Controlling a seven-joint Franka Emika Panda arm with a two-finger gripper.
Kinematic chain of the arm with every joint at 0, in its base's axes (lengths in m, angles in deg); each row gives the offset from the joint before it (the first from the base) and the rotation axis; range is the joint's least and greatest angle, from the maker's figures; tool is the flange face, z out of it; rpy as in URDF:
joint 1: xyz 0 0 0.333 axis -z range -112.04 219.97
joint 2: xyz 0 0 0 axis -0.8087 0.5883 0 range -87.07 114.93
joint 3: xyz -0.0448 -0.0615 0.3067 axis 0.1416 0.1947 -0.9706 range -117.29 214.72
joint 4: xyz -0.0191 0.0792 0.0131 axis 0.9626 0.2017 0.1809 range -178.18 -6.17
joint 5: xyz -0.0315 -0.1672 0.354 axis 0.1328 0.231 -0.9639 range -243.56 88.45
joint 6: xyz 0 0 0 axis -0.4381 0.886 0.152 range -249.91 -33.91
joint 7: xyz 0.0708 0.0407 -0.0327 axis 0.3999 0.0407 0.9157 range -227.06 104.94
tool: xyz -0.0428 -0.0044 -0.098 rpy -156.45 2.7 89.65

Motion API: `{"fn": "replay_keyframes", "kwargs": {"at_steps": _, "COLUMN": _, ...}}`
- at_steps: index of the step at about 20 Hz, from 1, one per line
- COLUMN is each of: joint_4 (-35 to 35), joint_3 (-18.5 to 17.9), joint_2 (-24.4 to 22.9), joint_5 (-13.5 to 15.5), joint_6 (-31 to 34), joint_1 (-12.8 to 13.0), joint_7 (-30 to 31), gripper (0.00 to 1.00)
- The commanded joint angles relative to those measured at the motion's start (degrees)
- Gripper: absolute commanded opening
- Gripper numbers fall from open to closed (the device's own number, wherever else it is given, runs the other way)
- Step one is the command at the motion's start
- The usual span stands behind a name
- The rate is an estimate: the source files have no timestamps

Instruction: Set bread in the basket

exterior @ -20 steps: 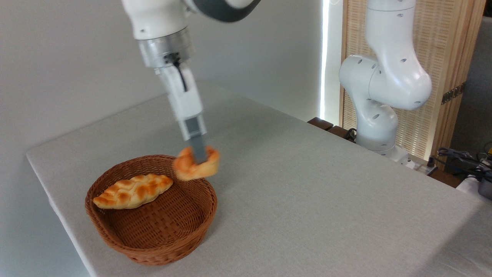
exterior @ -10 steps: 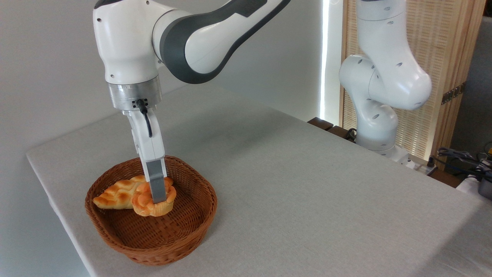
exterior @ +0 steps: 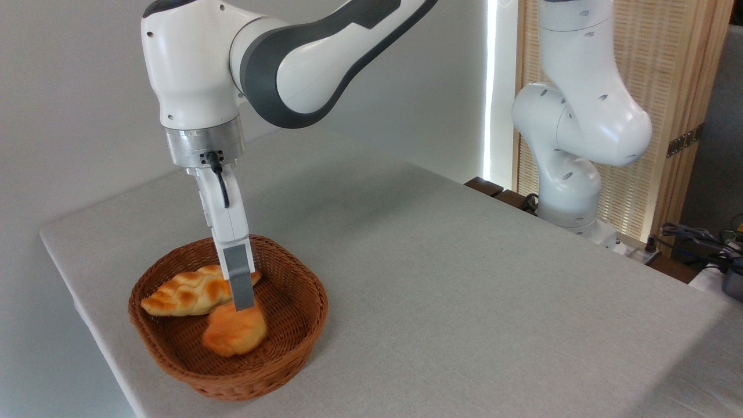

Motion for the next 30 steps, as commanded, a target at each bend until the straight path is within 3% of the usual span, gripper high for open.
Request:
{"fn": "replay_keyframes", "kwargs": {"at_steps": 1, "joint_4": -0.8, "joint_3": 0.1, "joint_2": -0.8, "joint_5": 0.0, "joint_6": -0.6, "joint_1": -0.2, "joint_7": 0.0, "gripper": 1.00}}
{"fn": "replay_keyframes", "kwargs": {"at_steps": 5, "joint_4": 0.0, "joint_3": 0.3, "joint_2": -3.6, "joint_5": 1.3, "joint_6": 0.5, "joint_1": -2.2, "joint_7": 0.9, "gripper": 1.00}}
{"fn": "replay_keyframes", "kwargs": {"at_steps": 7, "joint_4": 0.3, "joint_3": 0.9, "joint_2": -8.7, "joint_5": 4.9, "joint_6": 6.2, "joint_1": -6.3, "joint_7": 1.1, "gripper": 1.00}}
{"fn": "replay_keyframes", "kwargs": {"at_steps": 9, "joint_4": 2.3, "joint_3": 2.8, "joint_2": -10.5, "joint_5": 8.5, "joint_6": 13.3, "joint_1": -11.1, "joint_7": 1.3, "gripper": 1.00}}
{"fn": "replay_keyframes", "kwargs": {"at_steps": 10, "joint_4": 3.6, "joint_3": 3.2, "joint_2": -10.5, "joint_5": 8.6, "joint_6": 16.0, "joint_1": -12.6, "joint_7": 1.6, "gripper": 1.00}}
{"fn": "replay_keyframes", "kwargs": {"at_steps": 14, "joint_4": 11.8, "joint_3": 2.5, "joint_2": -8.5, "joint_5": 8.4, "joint_6": 25.7, "joint_1": -13.3, "joint_7": 2.6, "gripper": 1.00}}
{"fn": "replay_keyframes", "kwargs": {"at_steps": 17, "joint_4": 11.8, "joint_3": 2.6, "joint_2": -8.6, "joint_5": 8.0, "joint_6": 25.9, "joint_1": -12.0, "joint_7": 6.6, "gripper": 1.00}}
{"fn": "replay_keyframes", "kwargs": {"at_steps": 19, "joint_4": 11.5, "joint_3": 2.4, "joint_2": -8.8, "joint_5": 7.0, "joint_6": 25.9, "joint_1": -9.1, "joint_7": 8.1, "gripper": 1.00}}
{"fn": "replay_keyframes", "kwargs": {"at_steps": 20, "joint_4": 11.4, "joint_3": 1.2, "joint_2": -8.8, "joint_5": 5.5, "joint_6": 25.1, "joint_1": -7.7, "joint_7": 8.0, "gripper": 1.00}}
{"fn": "replay_keyframes", "kwargs": {"at_steps": 21, "joint_4": 11.3, "joint_3": -1.5, "joint_2": -8.7, "joint_5": 4.8, "joint_6": 23.9, "joint_1": -4.5, "joint_7": 8.0, "gripper": 1.00}}
{"fn": "replay_keyframes", "kwargs": {"at_steps": 23, "joint_4": 11.2, "joint_3": -3.4, "joint_2": -8.9, "joint_5": 4.9, "joint_6": 23.7, "joint_1": -3.1, "joint_7": 8.0, "gripper": 1.00}}
{"fn": "replay_keyframes", "kwargs": {"at_steps": 26, "joint_4": 11.2, "joint_3": -6.4, "joint_2": -9.0, "joint_5": 5.0, "joint_6": 23.4, "joint_1": -2.1, "joint_7": 2.5, "gripper": 1.00}}
{"fn": "replay_keyframes", "kwargs": {"at_steps": 30, "joint_4": 11.2, "joint_3": -9.4, "joint_2": -9.2, "joint_5": 5.2, "joint_6": 23.4, "joint_1": 0.1, "joint_7": 2.4, "gripper": 1.00}}
